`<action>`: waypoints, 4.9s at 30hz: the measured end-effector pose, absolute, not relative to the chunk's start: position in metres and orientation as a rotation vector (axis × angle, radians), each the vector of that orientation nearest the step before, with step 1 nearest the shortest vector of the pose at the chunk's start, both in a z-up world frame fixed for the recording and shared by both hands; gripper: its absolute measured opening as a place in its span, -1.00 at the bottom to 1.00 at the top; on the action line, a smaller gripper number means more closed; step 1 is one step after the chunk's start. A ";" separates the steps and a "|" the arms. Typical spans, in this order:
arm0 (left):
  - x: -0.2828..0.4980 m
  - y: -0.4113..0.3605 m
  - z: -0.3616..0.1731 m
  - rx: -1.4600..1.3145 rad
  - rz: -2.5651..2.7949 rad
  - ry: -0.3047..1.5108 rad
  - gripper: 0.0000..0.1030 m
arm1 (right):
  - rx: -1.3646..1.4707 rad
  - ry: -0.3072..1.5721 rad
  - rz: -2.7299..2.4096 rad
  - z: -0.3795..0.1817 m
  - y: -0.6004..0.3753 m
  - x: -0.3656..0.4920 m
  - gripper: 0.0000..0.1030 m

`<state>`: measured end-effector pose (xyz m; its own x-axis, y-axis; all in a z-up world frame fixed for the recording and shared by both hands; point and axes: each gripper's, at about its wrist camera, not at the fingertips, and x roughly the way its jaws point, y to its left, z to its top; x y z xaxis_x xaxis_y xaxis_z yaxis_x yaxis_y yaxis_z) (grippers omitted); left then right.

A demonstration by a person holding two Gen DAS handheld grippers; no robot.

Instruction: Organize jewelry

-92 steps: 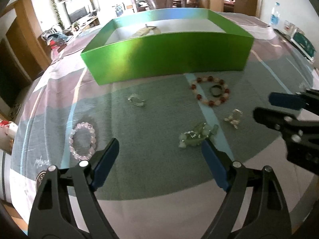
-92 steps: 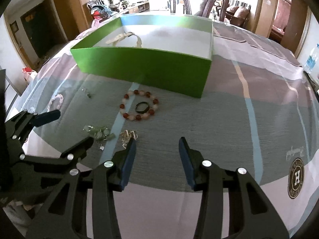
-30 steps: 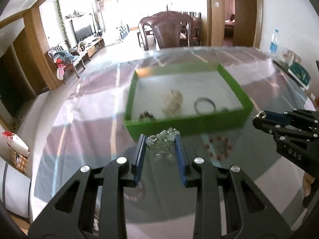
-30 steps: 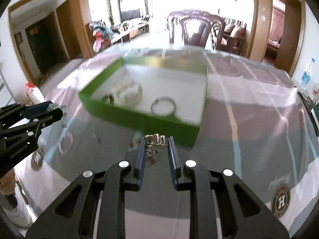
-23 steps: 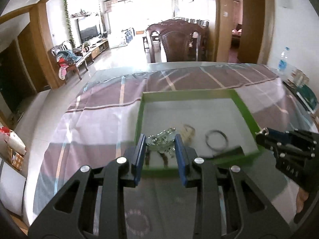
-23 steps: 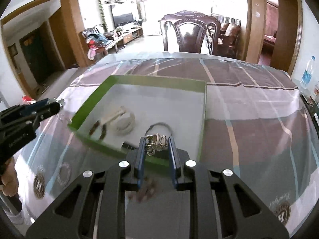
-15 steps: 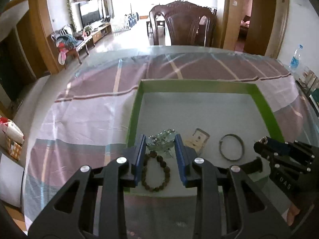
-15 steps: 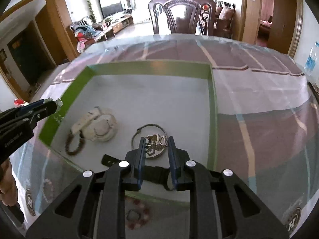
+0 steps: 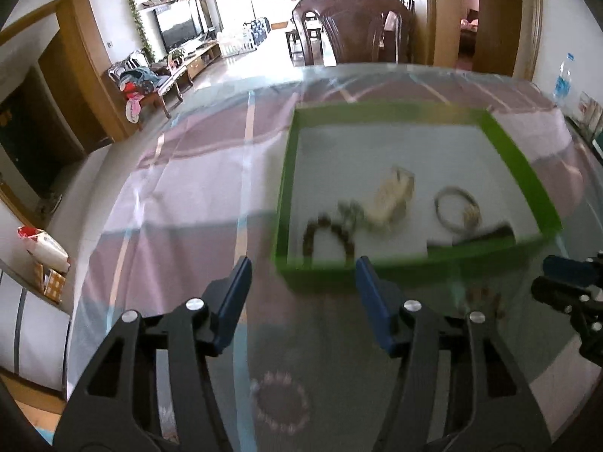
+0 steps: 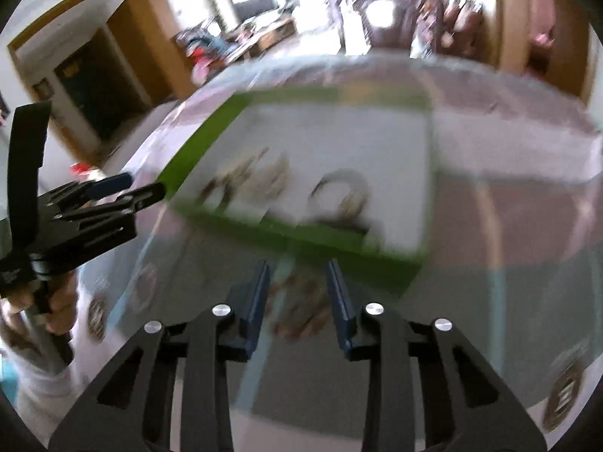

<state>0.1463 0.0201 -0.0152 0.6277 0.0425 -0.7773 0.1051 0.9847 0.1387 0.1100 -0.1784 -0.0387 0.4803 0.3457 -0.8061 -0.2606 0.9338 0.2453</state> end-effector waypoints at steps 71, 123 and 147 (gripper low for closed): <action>0.070 0.044 -0.082 0.099 -0.016 0.992 0.20 | -0.121 1.029 0.268 -0.093 -0.173 0.074 -0.36; 0.061 0.008 -0.089 0.162 -0.136 0.989 -0.79 | -0.135 1.013 0.286 -0.092 -0.164 0.064 -0.83; 0.064 0.003 -0.068 0.177 -0.156 0.946 -0.85 | -0.109 0.947 0.335 -0.067 -0.164 0.060 -0.85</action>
<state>0.0636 0.0033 -0.0683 0.5754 -0.0550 -0.8160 0.2100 0.9742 0.0824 0.0603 -0.1639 -0.0665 0.5370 0.2335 -0.8106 -0.3286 0.9429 0.0540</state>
